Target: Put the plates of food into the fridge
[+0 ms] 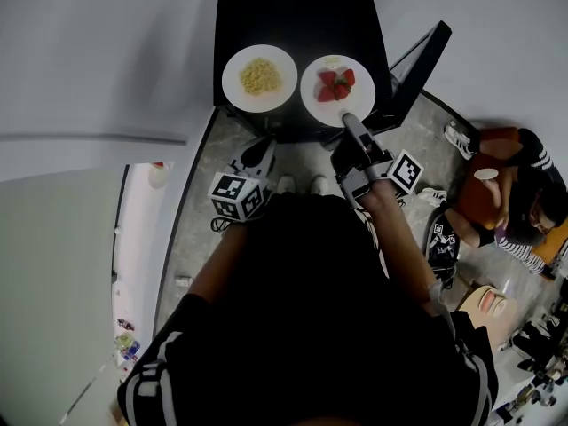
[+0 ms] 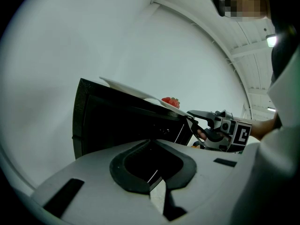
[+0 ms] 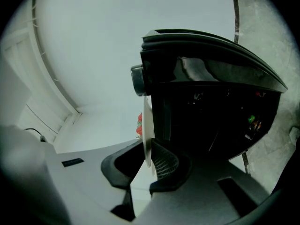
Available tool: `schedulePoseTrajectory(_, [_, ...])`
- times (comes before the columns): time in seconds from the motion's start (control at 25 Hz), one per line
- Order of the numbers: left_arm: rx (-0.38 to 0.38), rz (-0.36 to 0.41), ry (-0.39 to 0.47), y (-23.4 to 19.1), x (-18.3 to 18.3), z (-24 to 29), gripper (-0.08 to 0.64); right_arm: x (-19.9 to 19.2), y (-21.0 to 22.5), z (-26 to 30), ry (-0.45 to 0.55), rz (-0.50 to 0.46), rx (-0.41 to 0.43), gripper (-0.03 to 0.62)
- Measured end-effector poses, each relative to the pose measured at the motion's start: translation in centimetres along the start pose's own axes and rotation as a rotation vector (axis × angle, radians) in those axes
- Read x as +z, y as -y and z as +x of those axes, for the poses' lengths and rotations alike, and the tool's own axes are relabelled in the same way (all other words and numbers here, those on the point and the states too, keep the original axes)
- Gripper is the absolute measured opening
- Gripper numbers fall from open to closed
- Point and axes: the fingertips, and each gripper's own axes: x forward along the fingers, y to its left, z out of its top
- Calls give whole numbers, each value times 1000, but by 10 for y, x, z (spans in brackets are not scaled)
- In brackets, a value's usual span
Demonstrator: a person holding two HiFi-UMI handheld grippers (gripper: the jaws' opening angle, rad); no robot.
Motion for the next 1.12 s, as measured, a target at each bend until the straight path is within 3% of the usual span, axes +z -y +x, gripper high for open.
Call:
schedulePoseTrajectory(0.52, [-42,3,11,5,9,14,23,4,-4,-5,-7,-13,18,54])
schedulePoseTrajectory(1.12, [-45,10,17,16,6,2,23,-19,-5,-42,-29,-1,10,44])
